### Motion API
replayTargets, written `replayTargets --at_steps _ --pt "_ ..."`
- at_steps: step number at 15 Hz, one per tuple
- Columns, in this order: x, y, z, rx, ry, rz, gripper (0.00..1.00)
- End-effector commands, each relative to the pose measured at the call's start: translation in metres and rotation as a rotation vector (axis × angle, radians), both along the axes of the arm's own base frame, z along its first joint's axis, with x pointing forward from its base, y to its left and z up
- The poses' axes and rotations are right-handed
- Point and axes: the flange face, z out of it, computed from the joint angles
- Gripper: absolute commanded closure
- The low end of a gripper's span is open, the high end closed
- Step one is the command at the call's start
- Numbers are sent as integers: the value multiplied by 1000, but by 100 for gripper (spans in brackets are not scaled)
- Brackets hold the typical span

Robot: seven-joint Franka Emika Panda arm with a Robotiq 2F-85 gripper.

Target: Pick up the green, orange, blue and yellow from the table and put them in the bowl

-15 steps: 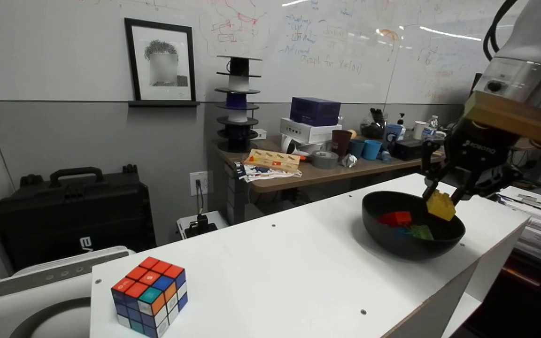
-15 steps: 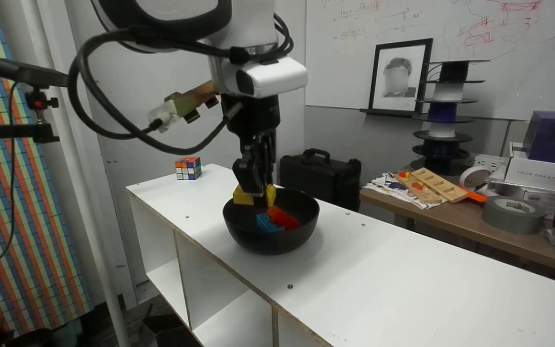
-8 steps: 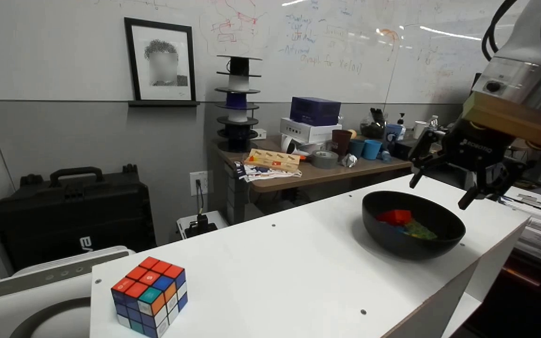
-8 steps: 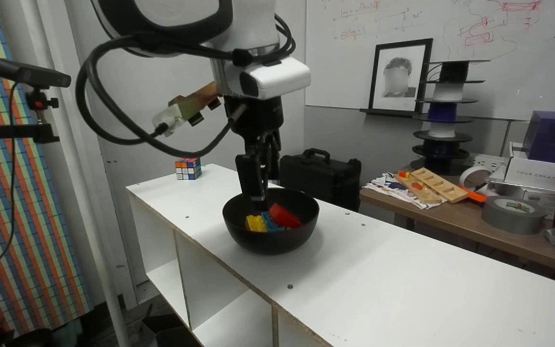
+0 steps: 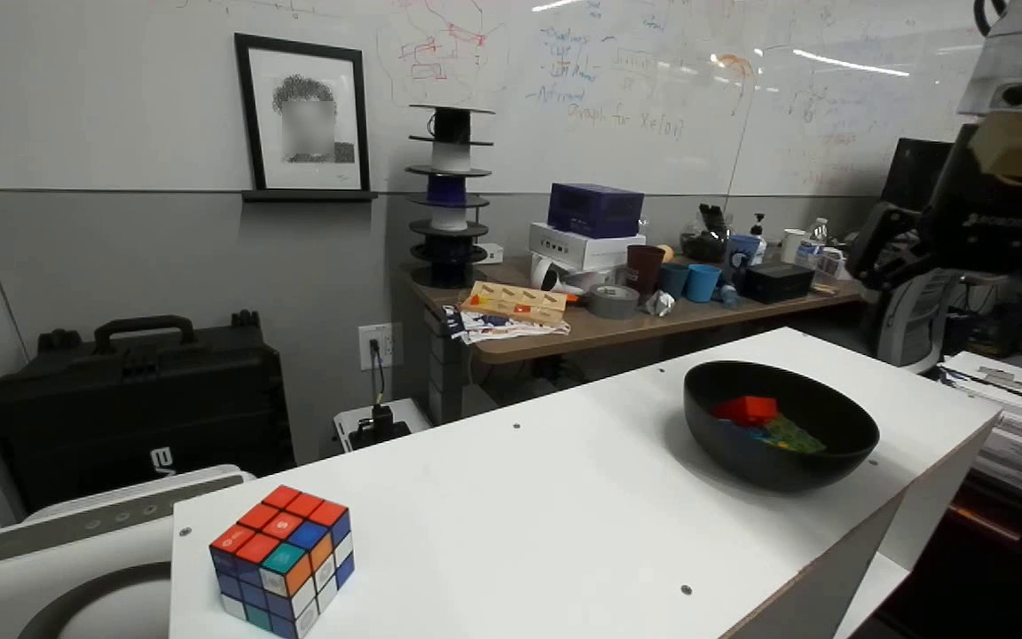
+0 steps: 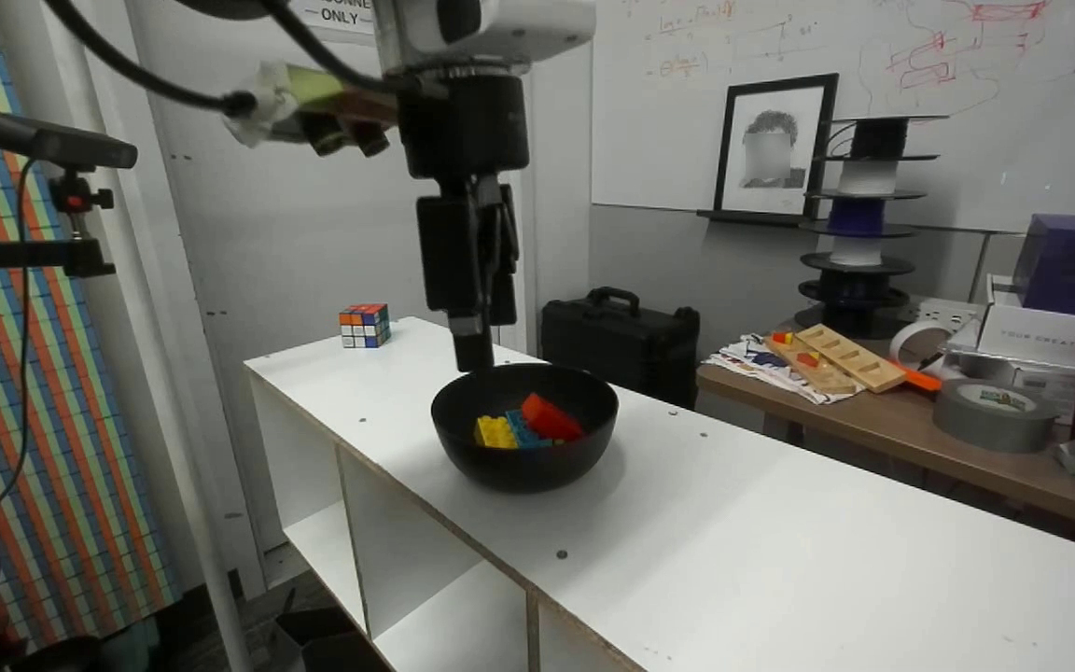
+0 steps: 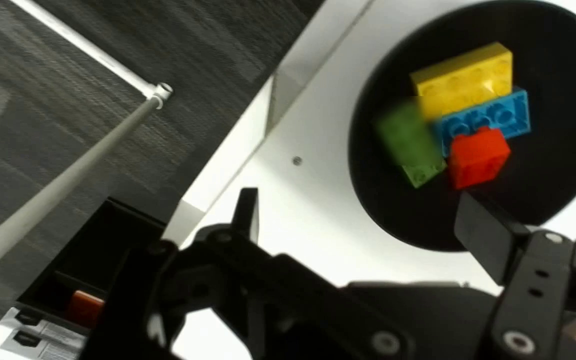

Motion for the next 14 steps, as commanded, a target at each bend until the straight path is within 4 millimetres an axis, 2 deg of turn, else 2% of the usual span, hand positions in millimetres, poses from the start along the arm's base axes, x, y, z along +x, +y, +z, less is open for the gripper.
replayTargets --at_steps 1,4,7,11,13,14 --pt "-22 6 47 11 149 140 0" --pt "-35 14 89 35 275 282 0" --pt "-42 18 114 35 389 422 0" --pt "-48 22 119 -1 487 614 0" --pt "-49 17 121 -41 501 714 0" --pt "-49 19 112 -10 480 628 0"
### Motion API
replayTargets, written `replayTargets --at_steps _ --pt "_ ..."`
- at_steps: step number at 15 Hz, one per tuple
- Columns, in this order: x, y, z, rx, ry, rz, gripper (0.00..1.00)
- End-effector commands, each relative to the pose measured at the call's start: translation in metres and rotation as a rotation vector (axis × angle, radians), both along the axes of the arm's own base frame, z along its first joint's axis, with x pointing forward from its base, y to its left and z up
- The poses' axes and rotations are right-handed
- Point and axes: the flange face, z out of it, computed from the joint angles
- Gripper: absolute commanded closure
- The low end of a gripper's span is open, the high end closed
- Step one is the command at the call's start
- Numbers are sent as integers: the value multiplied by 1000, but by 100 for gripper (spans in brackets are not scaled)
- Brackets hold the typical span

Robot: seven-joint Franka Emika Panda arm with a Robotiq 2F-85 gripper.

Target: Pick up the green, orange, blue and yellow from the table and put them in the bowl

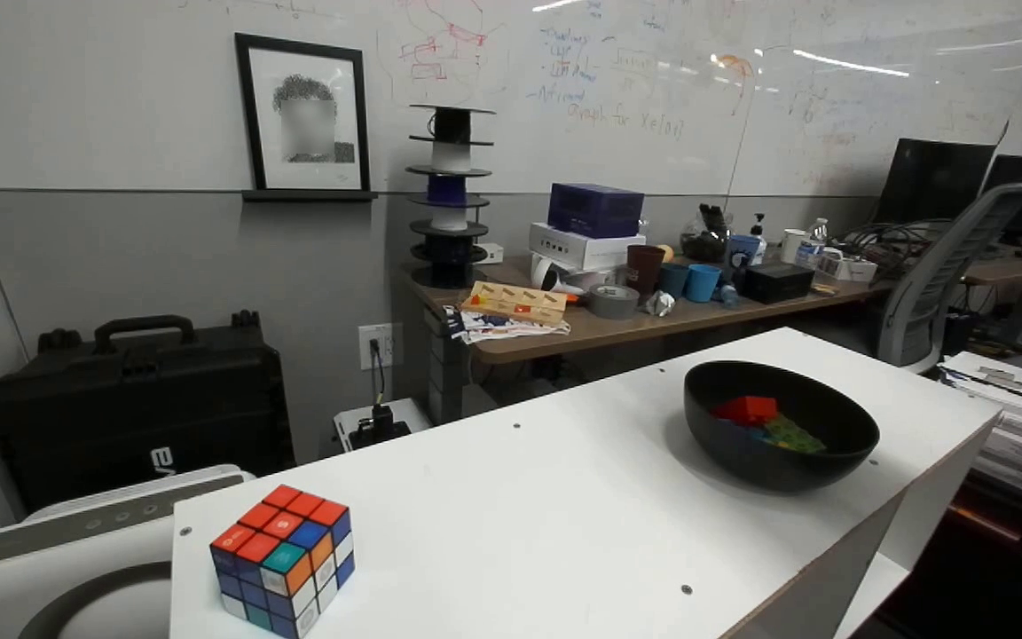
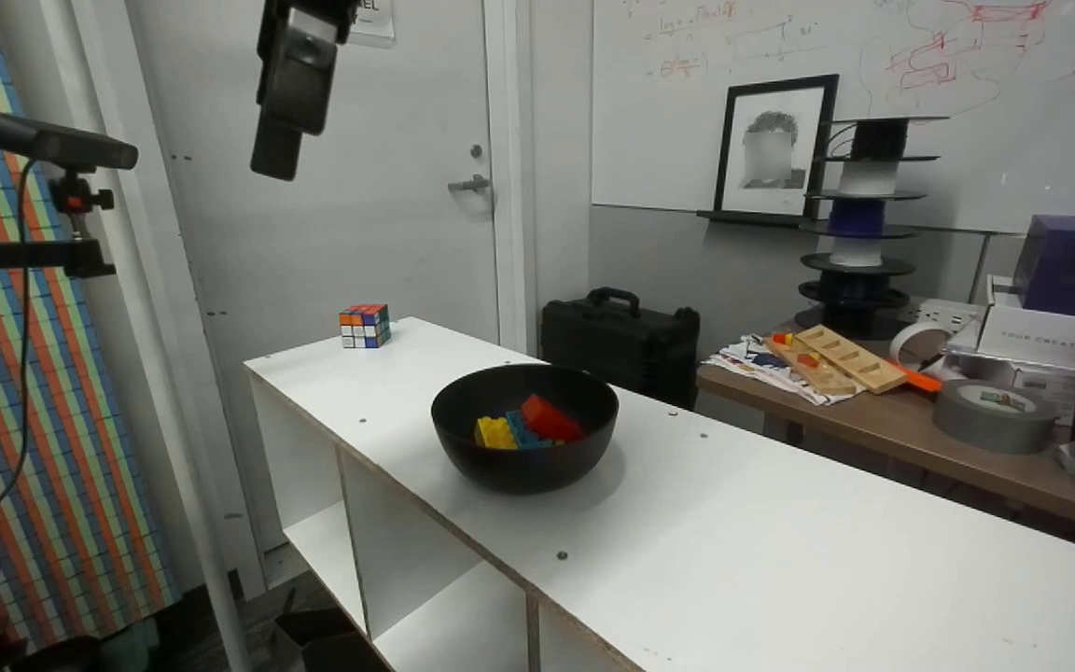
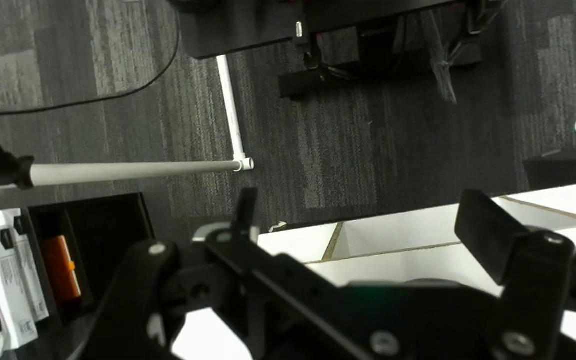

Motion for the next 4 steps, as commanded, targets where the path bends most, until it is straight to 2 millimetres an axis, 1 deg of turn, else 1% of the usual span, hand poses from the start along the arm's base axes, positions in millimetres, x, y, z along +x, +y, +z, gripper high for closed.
replayTargets --at_steps 1,4 --pt "0 0 0 -1 4 7 0" --pt "0 0 -4 -1 11 6 0"
